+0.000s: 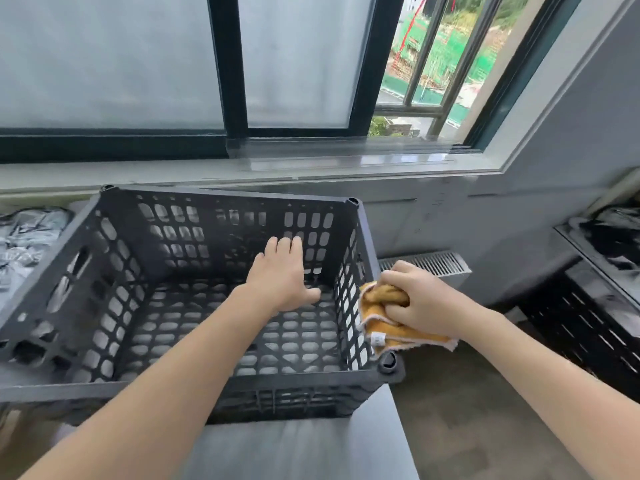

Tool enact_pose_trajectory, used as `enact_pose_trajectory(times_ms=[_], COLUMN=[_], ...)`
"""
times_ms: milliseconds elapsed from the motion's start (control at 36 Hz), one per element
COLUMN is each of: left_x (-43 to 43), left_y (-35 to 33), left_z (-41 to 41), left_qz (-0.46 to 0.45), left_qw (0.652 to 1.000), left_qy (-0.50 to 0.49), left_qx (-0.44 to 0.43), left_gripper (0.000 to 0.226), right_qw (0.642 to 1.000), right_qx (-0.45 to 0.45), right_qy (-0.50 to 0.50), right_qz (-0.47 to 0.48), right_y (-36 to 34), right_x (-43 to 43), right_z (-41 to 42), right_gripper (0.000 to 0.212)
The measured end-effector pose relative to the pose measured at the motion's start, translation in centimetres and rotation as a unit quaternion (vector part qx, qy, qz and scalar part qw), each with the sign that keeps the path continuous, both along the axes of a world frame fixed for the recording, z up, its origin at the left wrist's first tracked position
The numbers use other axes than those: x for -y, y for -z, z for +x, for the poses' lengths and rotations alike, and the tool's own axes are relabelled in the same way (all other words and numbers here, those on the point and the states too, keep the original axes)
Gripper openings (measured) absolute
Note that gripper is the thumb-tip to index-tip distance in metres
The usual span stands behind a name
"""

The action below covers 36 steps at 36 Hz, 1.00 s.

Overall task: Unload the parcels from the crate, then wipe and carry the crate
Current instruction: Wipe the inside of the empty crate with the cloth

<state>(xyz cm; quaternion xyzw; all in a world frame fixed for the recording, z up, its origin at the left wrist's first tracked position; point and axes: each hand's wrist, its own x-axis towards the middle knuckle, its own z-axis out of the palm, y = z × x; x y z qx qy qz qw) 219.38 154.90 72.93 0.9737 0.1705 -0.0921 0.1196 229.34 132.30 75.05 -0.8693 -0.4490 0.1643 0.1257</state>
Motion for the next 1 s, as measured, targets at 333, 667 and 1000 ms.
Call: enact_pose_trajectory(times_ms=[333, 667, 1000], left_x=[-0.7, -6.0, -12.9], left_y=[-0.2, -1.1, -1.8], left_z=[-0.7, -1.0, -4.3], left_qz=[-0.003, 0.000, 0.018], left_qw=[0.999, 0.998, 0.993], left_qy=[-0.046, -0.060, -0.110], left_qx=[0.012, 0.023, 0.040], left_gripper=[0.102, 0.102, 0.099], right_qw=[0.976, 0.974, 0.981], right_qx=[0.135, 0.201, 0.184], right_qy=[0.144, 0.087, -0.021], right_qz=[0.092, 0.050, 0.048], right_y=[1.2, 0.1, 0.6], right_x=[-9.6, -16.3, -25.8], right_z=[9.0, 11.4, 5.8], right_gripper=[0.024, 0.027, 0.030])
